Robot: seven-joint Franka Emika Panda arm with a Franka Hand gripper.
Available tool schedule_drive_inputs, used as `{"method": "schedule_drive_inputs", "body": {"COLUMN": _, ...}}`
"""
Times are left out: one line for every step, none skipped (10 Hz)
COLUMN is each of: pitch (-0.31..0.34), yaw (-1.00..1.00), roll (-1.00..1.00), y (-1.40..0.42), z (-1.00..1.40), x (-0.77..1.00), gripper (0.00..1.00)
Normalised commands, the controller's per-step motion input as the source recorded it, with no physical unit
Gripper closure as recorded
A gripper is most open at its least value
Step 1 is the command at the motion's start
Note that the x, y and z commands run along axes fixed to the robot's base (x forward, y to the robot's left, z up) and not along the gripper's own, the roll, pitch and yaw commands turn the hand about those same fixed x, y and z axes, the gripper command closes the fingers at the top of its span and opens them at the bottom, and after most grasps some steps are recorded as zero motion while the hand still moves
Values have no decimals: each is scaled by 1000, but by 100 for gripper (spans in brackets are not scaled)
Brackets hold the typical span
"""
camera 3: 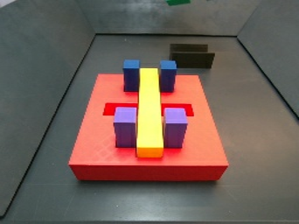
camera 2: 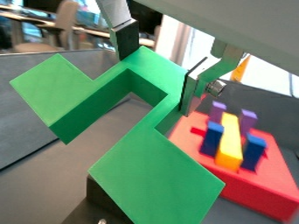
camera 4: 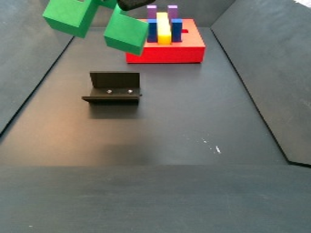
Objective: Pick up the green object. Move up. Place the green object on the fixture. Regrasp the green object. Move to above the board. Insert the green object.
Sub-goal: Place the green object on the fixture.
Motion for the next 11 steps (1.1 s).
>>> {"method": "schedule_drive_inputs", "body": {"pitch": 160, "yaw": 349, "roll": 0, "y": -620, "z": -449, "x": 283, "gripper": 100}}
{"method": "schedule_drive_inputs", "body": {"pitch": 0, "yaw": 200, "roll": -377, "y": -103, "z": -714, "x": 346, "gripper": 100}}
{"method": "schedule_drive_inputs", "body": {"pitch": 0, "yaw": 349, "roll": -420, "y": -3, "z": -677, "x": 157, "gripper": 100}}
{"method": "schedule_drive_inputs", "body": {"pitch": 6, "yaw": 306, "roll": -360, "y": -23, "z": -694, "x": 0, "gripper": 100}}
{"method": "schedule_drive_inputs", "body": {"pitch": 71, "yaw": 477, "roll": -314, "y": 0, "z": -609, "x": 0, "gripper": 100}}
{"method": "schedule_drive_inputs", "body": {"pitch": 43, "yaw": 391, "roll": -220, "y": 0, "z": -437, "x": 0, "gripper": 100}}
{"method": "schedule_drive_inputs", "body": {"pitch": 0, "yaw": 71, "roll": -9, "y": -9, "z": -309, "x": 0, "gripper": 100}}
{"method": "schedule_drive_inputs", "body": {"pitch": 0, "yaw": 143, "roll": -94, "y": 0, "z": -460, "x": 34, "gripper": 100}}
{"method": "schedule_drive_inputs", "body": {"pitch": 0, "yaw": 151, "roll": -109, "y": 0, "z": -440, "x": 0, "gripper": 100}}
{"method": "schedule_drive_inputs", "body": {"pitch": 0, "yaw": 0, "roll": -6, "y": -40, "z": -371, "x": 0, "gripper": 100}}
{"method": "schedule_drive_inputs", "body": {"pitch": 0, "yaw": 71, "roll": -40, "y": -14, "z": -477, "x": 11, "gripper": 100}}
